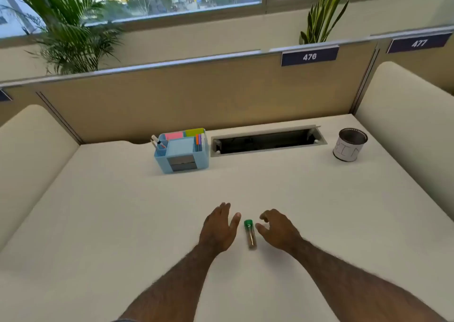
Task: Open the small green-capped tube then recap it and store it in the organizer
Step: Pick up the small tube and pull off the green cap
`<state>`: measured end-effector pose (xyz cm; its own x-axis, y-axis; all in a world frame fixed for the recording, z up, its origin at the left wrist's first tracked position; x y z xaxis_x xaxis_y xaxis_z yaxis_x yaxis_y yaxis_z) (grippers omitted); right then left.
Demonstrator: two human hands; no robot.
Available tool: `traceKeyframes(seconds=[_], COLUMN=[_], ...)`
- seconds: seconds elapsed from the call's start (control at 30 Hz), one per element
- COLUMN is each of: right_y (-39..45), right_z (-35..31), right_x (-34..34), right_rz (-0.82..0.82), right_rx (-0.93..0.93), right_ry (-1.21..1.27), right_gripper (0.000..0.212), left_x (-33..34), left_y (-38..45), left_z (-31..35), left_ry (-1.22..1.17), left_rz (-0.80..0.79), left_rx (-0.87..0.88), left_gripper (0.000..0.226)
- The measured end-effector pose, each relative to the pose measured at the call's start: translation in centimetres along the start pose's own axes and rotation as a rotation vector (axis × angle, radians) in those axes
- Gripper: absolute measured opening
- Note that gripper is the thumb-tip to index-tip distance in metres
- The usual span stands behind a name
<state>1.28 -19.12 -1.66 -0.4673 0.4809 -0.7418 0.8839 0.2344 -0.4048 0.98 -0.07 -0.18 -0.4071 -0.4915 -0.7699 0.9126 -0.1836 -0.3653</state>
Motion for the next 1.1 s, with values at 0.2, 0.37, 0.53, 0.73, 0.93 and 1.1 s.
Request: traceKeyframes(seconds=[0.2, 0.37, 0.53, 0.73, 0.93, 1.1], right_y=[0.7, 0.8, 1.3, 3.3, 4.8, 5.6], right_z=[-0.7, -1.3, -1.2, -1.4, -3.4, -5.0], right_x=[0.8, 1.7, 2.4, 1.3, -1.6, -3.0], right_rz=[-0.076, -0.143, -0.104, -0.095, -0.169, -0.112], right_rx=[0.14, 0.176, 0.184, 0.107, -0.011, -0.071], right_ry=[0.061, 0.062, 0.129, 0.446, 0.845, 0.824], right_gripper=[0.039, 0.047, 0.031, 0.029, 0.027, 0.031], left_x=[1.9, 3.2, 4.2, 2.6, -1.2, -3.6], left_y=[0.6, 1.8, 2.8, 4.5, 6.3, 7.0], left_z=[-0.2, -0.2, 0.1, 1.0, 3.0, 4.1], left_ry=[-0.093, -0.224, -0.354, -0.66, -1.098, -1.251], left_rz=[-0.073, -0.099, -0.095, 0.042, 0.145, 0.141], left_rx=[-0.008, 0.01, 0.006, -0.047, -0.076, -0.044], left_gripper=[0.055, 0.044, 0.039, 0.028, 0.01, 0.02])
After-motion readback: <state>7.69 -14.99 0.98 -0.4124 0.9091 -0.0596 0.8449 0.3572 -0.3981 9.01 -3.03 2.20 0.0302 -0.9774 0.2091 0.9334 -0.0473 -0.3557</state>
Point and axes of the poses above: each hand's wrist, its own y-axis towards the middle knuckle, its own x-axis out of the palm, z = x × y, the point moved 1 cm from there along y, towards the middle knuckle, and after that the axes turned 13 degrees about -z, right-handed, at the moved point
